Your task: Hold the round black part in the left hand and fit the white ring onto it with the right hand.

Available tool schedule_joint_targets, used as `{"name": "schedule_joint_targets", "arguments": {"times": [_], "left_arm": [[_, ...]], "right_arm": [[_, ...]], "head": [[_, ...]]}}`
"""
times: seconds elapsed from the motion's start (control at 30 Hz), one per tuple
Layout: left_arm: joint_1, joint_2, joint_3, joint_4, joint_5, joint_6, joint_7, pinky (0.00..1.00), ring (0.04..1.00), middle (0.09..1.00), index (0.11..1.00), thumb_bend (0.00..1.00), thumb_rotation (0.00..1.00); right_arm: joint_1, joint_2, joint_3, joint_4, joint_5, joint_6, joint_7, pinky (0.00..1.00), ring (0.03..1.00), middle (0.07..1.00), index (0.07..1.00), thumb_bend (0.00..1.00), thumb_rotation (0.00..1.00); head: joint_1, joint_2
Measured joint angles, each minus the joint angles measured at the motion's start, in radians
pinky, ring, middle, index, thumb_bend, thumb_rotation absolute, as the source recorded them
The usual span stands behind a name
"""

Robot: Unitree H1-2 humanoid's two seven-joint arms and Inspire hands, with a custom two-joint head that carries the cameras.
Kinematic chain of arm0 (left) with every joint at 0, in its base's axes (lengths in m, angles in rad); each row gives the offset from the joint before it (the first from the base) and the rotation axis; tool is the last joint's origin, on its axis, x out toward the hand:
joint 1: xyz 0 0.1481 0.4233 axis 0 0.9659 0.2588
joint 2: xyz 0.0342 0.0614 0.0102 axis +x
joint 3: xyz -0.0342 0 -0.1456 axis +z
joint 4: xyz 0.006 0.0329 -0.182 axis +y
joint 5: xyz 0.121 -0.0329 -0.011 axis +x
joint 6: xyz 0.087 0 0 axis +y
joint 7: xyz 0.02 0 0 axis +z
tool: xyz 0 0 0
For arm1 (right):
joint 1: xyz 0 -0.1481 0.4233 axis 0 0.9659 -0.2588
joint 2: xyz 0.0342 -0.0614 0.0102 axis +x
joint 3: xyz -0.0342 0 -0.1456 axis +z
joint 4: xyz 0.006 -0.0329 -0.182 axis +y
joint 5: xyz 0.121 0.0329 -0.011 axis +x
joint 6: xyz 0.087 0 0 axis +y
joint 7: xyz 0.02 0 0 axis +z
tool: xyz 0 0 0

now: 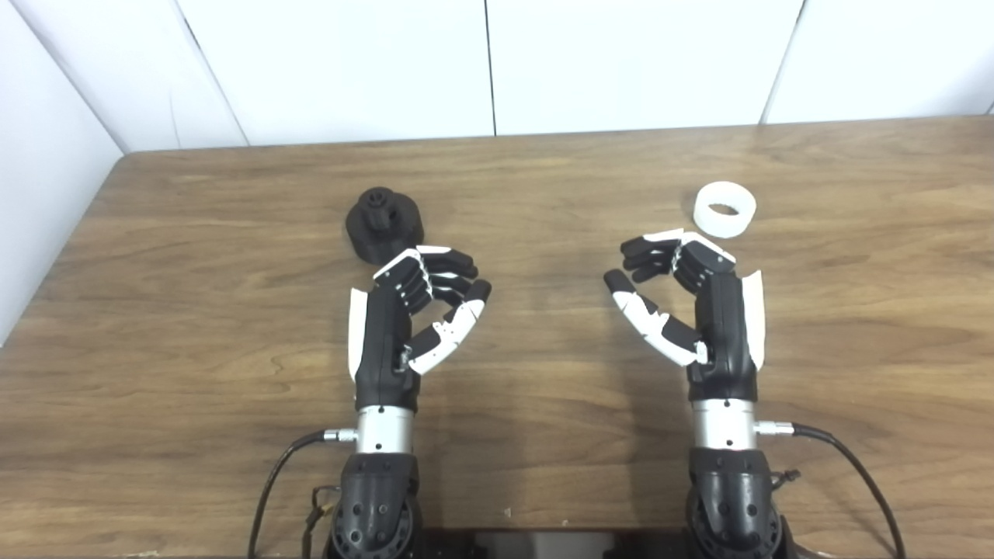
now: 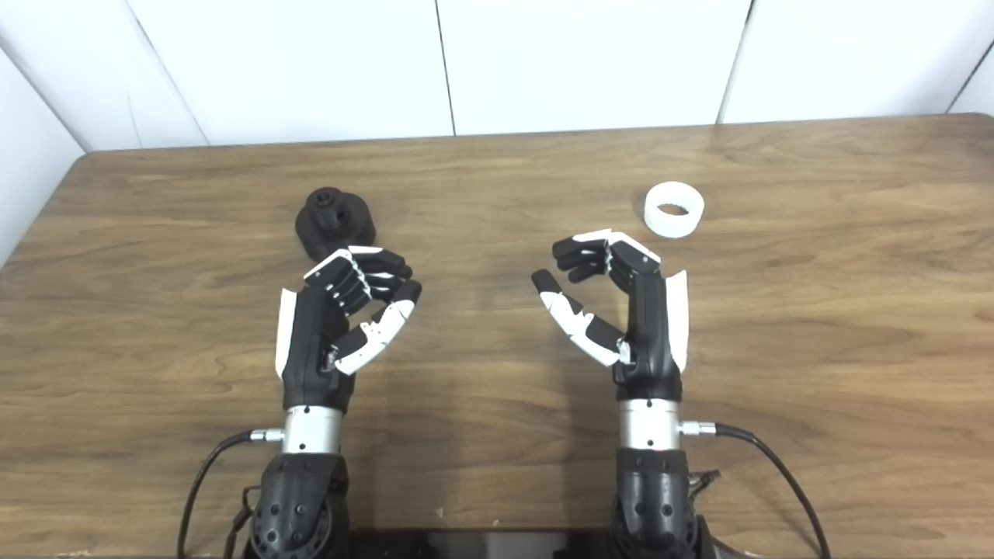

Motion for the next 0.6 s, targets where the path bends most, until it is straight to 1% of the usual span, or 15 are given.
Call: {"name": "schedule_joint_targets", "arguments": {"times": [0.2,0.57,0.6], "left_arm": [[0.000,0.000,0.000,0.000,0.000,0.000,0.000,0.38,0.474,0.534,0.489,0.49,0.07],[0.000,0.002,0.001,0.000,-0.001,0.003,-0.001,0.38,0.474,0.534,0.489,0.49,0.06],[0.000,0.002,0.001,0.000,-0.001,0.003,-0.001,0.38,0.474,0.534,0.489,0.49,0.07]], "right_arm": [[0.000,0.000,0.000,0.000,-0.004,0.002,0.000,0.43,0.517,0.564,0.490,0.50,0.16],[0.000,0.000,0.000,0.007,-0.014,0.004,-0.001,0.46,0.538,0.569,0.491,0.50,0.16],[0.000,0.000,0.000,0.009,-0.014,0.004,-0.001,0.46,0.541,0.568,0.491,0.50,0.16]], "head": [[0.002,0.002],[0.009,0.002],[0.064,-0.011]]}}
